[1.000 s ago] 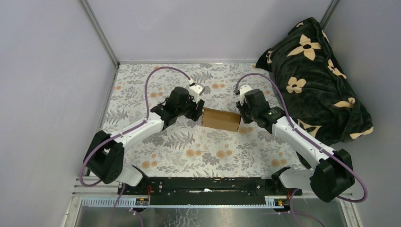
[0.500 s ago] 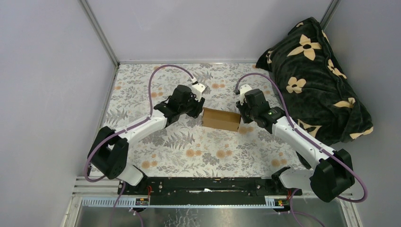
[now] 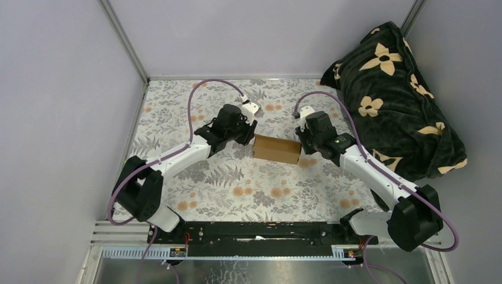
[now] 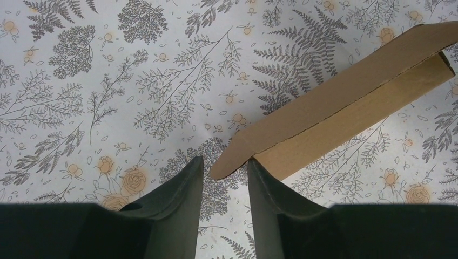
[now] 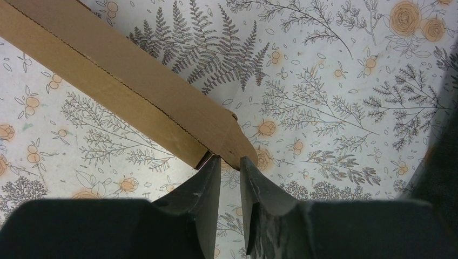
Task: Fold the paper box
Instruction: Close the paper box at the center of the board.
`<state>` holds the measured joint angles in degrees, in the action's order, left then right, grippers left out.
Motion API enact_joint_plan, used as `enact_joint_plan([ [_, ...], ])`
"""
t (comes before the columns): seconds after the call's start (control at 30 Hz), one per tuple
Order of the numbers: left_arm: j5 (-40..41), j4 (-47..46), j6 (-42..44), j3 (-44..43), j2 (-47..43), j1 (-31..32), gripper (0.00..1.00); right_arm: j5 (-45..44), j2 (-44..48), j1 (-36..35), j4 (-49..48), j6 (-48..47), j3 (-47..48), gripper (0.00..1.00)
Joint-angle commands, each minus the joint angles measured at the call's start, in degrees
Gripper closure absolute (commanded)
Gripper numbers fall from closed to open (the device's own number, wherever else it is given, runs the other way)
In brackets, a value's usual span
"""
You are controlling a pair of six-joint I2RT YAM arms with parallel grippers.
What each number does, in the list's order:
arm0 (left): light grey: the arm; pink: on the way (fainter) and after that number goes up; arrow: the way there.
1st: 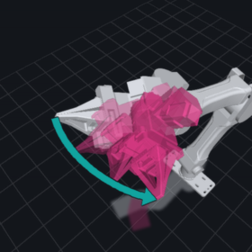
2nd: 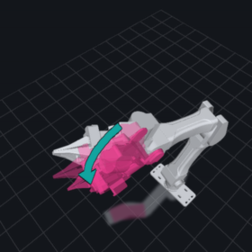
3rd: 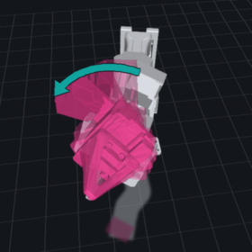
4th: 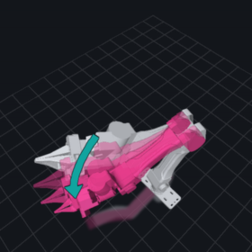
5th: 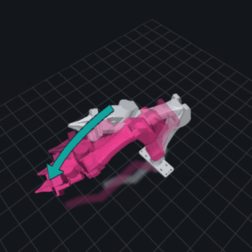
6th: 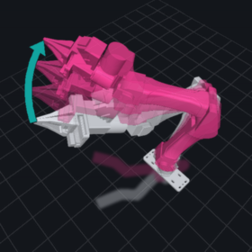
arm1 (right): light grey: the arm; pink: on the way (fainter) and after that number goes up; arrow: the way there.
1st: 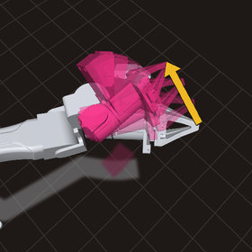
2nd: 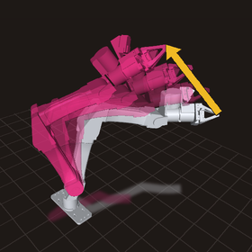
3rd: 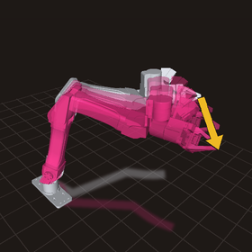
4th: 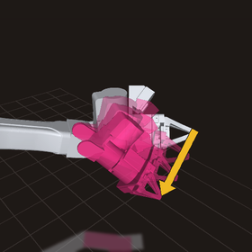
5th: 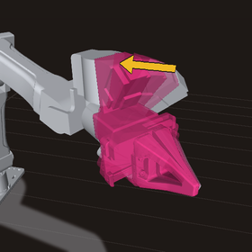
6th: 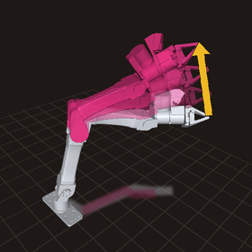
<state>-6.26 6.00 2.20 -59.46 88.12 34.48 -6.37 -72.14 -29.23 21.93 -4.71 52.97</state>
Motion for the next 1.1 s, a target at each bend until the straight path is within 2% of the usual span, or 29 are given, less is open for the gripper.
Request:
enact_joint_plan([
  [0.0, -0.79, -2.10, 1.20, -2.10, 1.03, 0.28, 0.60, 0.75, -0.11, 0.31, -2.06, -0.39, 0.82, 0.73],
  [0.2, -1.03, -1.94, 0.87, -2.38, 2.08, 0.40, 0.66, 0.95, -0.06, 0.32, -2.05, -0.32, 0.91, 0.73],
  [0.27, -0.93, -1.52, 0.78, -3.01, 2.52, 0.41, 0.74, 0.92, -0.11, 0.32, -2.15, -0.30, 0.91, 0.73],
  [0.6, -0.48, -0.10, 0.74, -4.23, 3.20, 0.68, 0.75, 0.77, -0.39, 0.32, -2.33, -0.09, 1.26, 0.74],
  [0.77, -0.65, 0.49, 0.64, -4.62, 3.14, 0.72, 0.77, 0.66, -0.75, 0.40, -2.30, 0.09, 1.60, 0.86],
  [1.07, -1.05, 1.48, 0.19, -5.78, 4.14, 1.15, 0.79, 0.78, -1.09, 0.41, -2.63, 0.37, 1.89, 0.87],
])
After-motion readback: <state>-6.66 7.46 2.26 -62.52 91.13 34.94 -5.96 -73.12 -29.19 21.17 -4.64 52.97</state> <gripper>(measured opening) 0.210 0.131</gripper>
